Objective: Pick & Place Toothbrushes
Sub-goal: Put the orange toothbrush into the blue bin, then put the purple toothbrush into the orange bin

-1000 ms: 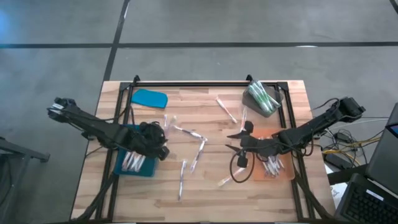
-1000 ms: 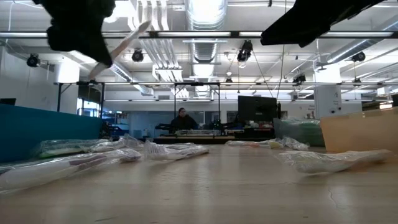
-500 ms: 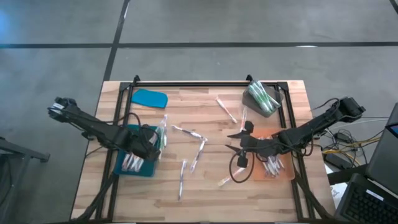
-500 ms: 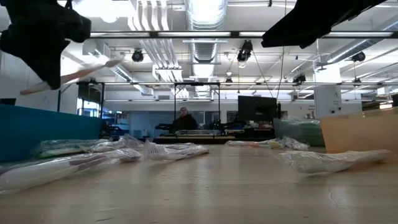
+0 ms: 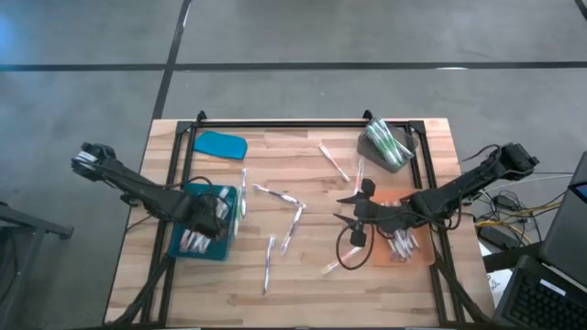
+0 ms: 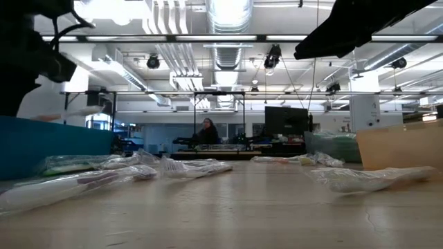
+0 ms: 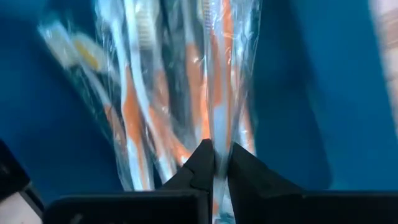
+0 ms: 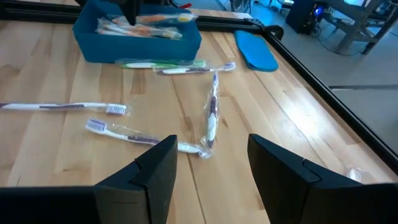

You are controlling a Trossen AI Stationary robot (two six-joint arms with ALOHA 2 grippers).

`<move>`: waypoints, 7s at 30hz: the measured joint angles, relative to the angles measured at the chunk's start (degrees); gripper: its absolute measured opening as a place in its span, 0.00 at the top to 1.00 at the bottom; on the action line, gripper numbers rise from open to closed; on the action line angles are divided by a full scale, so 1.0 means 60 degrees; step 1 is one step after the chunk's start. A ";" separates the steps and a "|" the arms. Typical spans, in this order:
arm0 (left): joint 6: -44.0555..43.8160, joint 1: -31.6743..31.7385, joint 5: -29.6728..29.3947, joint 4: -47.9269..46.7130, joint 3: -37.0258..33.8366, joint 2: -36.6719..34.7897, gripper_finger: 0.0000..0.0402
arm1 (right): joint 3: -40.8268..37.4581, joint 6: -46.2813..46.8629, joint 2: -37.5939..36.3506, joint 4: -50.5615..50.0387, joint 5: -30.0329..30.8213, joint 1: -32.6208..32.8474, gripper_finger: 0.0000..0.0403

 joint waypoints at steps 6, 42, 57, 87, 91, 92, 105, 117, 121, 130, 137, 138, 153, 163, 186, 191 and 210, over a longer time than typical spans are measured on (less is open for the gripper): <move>-0.0111 0.0004 0.0831 0.0572 -0.0557 0.0000 0.90 | 0.0000 -0.0005 0.0000 0.0004 0.0000 -0.0004 0.57; 0.1516 0.0015 -0.0393 0.0214 0.1042 -0.0095 0.64 | 0.0000 -0.0614 0.1256 0.1314 -0.0106 -0.0439 0.50; 0.2771 0.0015 -0.2520 0.1047 0.1410 -0.0091 0.65 | 0.1652 -0.2536 0.3225 0.1276 -0.2249 -0.1258 0.55; 0.9225 0.0015 -0.7157 0.7415 0.1410 -0.0087 0.65 | 0.8598 -0.6114 0.9133 -0.6624 -0.4595 -0.2750 0.57; 0.9265 0.0015 -0.7173 0.7405 0.1406 -0.0087 0.65 | 0.9029 -0.6331 0.9318 -0.6777 -0.4685 -0.2750 0.58; 0.9265 0.0015 -0.7179 0.7405 0.1406 -0.0087 0.65 | 0.9066 -0.6391 0.9318 -0.6766 -0.4787 -0.2752 0.58; 0.9582 0.0015 -0.7175 0.7405 0.1402 -0.0087 0.65 | 0.8950 -0.6593 0.9299 -0.6699 -0.5852 -0.2849 0.59; 0.9561 0.0015 -0.7146 0.7405 0.1402 -0.0087 0.65 | 0.8673 -0.5778 0.9286 -0.6940 -0.6826 -0.2823 0.78; 0.9557 0.0015 -0.7146 0.7405 0.1402 -0.0087 0.65 | 0.8659 -0.5746 0.9282 -0.7001 -0.6838 -0.2781 0.86; 0.9553 0.0015 -0.7146 0.7405 0.1379 -0.0087 0.65 | 0.8691 -0.4962 0.9259 -0.7260 -0.6838 -0.2756 0.91; 0.9553 0.0015 -0.7146 0.7405 0.1326 -0.0087 0.65 | 0.8688 -0.3739 0.8729 -0.8334 -0.6886 -0.2518 0.92; 0.9553 0.0015 -0.7146 0.7405 0.1322 -0.0087 0.65 | 0.8692 -0.3434 0.8585 -0.8507 -0.6874 -0.2480 0.92; 0.9553 0.0015 -0.7146 0.7464 0.1264 -0.0084 0.65 | 0.8578 0.2184 0.6162 -1.0463 -0.6692 -0.1506 0.92; 0.9553 0.0014 -0.7146 0.7456 0.1257 -0.0084 0.65 | 0.7949 0.7216 0.4237 -1.1744 -0.5656 -0.0436 0.92; 0.9480 0.0011 -0.7116 0.7460 0.1243 -0.0083 0.65 | 0.2608 1.5655 0.0592 -1.2600 -0.5129 0.2450 0.91; 0.9480 0.0011 -0.7113 0.7460 0.1242 -0.0080 0.65 | 0.1985 1.6001 0.0371 -1.2242 -0.5560 0.2575 0.90; 0.9407 0.0015 -0.7113 0.7456 0.1242 -0.0084 0.65 | 0.1355 1.5786 0.0368 -1.1606 -0.5756 0.2567 0.78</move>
